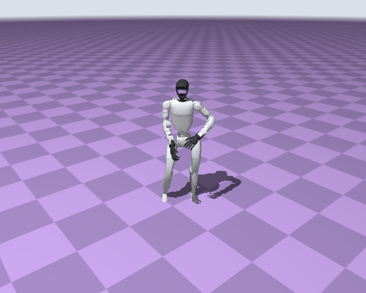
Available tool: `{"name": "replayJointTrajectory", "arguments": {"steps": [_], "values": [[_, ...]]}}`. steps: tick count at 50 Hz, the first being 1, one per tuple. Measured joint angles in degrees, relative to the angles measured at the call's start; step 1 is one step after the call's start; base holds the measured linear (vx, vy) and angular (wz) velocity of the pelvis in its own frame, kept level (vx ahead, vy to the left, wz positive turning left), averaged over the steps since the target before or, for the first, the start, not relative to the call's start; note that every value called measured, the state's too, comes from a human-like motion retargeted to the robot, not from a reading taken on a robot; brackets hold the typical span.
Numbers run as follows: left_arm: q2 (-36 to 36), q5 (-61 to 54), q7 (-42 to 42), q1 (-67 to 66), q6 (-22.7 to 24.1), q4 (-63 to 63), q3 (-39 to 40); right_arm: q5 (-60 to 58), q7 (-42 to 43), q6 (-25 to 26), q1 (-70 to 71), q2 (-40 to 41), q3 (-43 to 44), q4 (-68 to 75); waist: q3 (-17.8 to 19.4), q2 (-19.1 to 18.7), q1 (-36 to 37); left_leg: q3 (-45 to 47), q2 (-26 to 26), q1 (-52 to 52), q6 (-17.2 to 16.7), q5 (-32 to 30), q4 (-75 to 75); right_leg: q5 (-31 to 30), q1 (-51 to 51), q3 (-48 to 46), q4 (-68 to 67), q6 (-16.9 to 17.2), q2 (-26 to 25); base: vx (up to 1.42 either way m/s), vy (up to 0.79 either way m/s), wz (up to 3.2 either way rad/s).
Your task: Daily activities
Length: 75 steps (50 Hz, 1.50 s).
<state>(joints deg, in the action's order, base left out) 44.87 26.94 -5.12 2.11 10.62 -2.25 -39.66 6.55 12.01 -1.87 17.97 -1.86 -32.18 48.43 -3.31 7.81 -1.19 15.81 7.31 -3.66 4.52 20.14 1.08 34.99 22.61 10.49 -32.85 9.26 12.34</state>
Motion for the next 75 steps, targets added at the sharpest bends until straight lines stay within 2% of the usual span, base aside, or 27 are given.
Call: {"name": "replayJointTrajectory", "arguments": {"steps": [7,15,25,30,35,38,43,49,55,62,70,75], "values": [[-0.8,-2.5,3.8,-2.4,0.2,0.8,0.7,-0.3,4.6,-1.3,0.7,0.6,0.4,0.2,-0.4,-1.1,-2.5,4.0,1.8,2.2,0.3,0.9,2.2,-1.2,4.4,-10.0,-10.1,-2.1,6.8,0.04,0.07,-0.63],[-4.6,-8.0,9.3,1.1,0.1,6.1,-1.7,0.3,7.9,-2.8,0.1,-0.4,-1.1,-0.8,-1.2,-3.3,-6.9,5.0,1.8,2.9,0.2,1.7,2.3,-1.5,8.6,-8.4,-9.9,-2.3,6.4,0.07,-0.02,-0.32],[-14.2,-23.6,15.4,3.1,-1.1,17.9,-2.2,1.6,8.3,-5.0,-2.0,-3.7,-5.4,-8.3,-2.6,-5.0,-8.2,7.3,-0.4,5.6,0.3,1.3,2.1,-3.8,9.0,-10.0,-6.7,-3.5,6.5,0.09,-0.16,-0.5],[-18.4,-31.6,15.7,1.1,-1.6,22.0,0.2,-0.6,7.0,-6.3,-1.3,-5.5,-8.8,-13.7,-2.9,-5.3,-7.6,8.6,-2.7,8.1,0.4,-0.7,1.1,-2.4,6.7,-10.4,-5.2,-4.5,3.5,0.12,-0.27,-0.72],[-21.9,-37.1,15.5,-1.9,-2.2,25.2,3.0,-4.7,5.2,-7.2,1.1,-6.3,-13.3,-17.2,-2.0,-5.8,-6.0,6.5,-8.9,6.0,-0.3,-2.8,-11.2,-3.5,1.8,-9.0,-0.2,-6.1,-2.0,0.15,-0.3,-1.05],[-23.6,-39.4,15.8,-3.4,-2.8,27.4,4.0,-6.8,4.1,-7.5,2.7,-5.9,-16.0,-17.7,-1.5,-6.1,-4.5,1.5,-11.3,1.5,-0.6,-1.0,-19.7,-4.7,-0.4,-7.0,2.9,-6.8,-5.9,0.13,-0.27,-1.32],[-26.2,-42.9,16.2,-4.3,-3.9,31.6,4.3,-8.9,2.6,-7.3,4.8,-4.9,-19.5,-16.7,-1.3,-8.0,-2.8,-1.0,-14.5,-6.3,1.0,4.8,-31.4,-7.4,-3.9,-4.2,9.1,-7.1,-11.6,0.13,-0.21,-1.25],[-29.1,-47.3,16.5,-3.1,-4.8,36.1,4.0,-9.1,0.9,-6.1,5.4,-4.0,-21.8,-15.1,-1.6,-11.8,-2.6,-3.4,-14.3,-13.3,0.7,7.0,-30.6,-11.7,-7.3,0.0,17.2,-6.2,-16.9,0.13,-0.14,-1.27],[-31.1,-51.4,17.8,-0.6,-5.3,38.4,4.5,-8.4,1.0,-5.2,4.4,-4.5,-21.9,-14.7,-2.0,-14.8,-5.6,-3.4,-13.0,-14.5,-0.4,3.7,-25.0,-14.1,-9.2,4.5,21.7,-5.6,-18.9,0.12,-0.07,-0.95],[-33.5,-55.4,18.9,3.5,-5.7,39.8,5.7,-6.9,1.7,-4.4,3.6,-4.9,-20.4,-14.0,-1.4,-16.7,-10.0,0.1,-13.8,-11.5,0.1,4.0,-23.9,-13.7,-10.1,8.1,21.4,-5.1,-19.7,0.09,-0.01,-0.62],[-35.4,-62.6,15.5,7.6,-6.1,41.4,9.7,-3.4,-3.7,-4.0,5.1,-7.6,-18.3,-13.9,0.5,-16.7,-13.9,3.8,-15.5,-8.9,-0.3,5.6,-25.9,-11.6,-10.5,10.0,17.8,-4.7,-21.1,0.06,-0.03,-0.45],[-33.7,-68.6,12.3,8.2,-5.8,39.8,16.5,-0.5,-10.2,-4.1,6.9,-13.0,-16.3,-17.0,2.0,-15.7,-15.0,5.0,-17.8,-9.0,-0.8,6.8,-32.3,-9.6,-11.1,10.4,14.6,-5.1,-22.3,0.08,-0.07,-0.43]]}}
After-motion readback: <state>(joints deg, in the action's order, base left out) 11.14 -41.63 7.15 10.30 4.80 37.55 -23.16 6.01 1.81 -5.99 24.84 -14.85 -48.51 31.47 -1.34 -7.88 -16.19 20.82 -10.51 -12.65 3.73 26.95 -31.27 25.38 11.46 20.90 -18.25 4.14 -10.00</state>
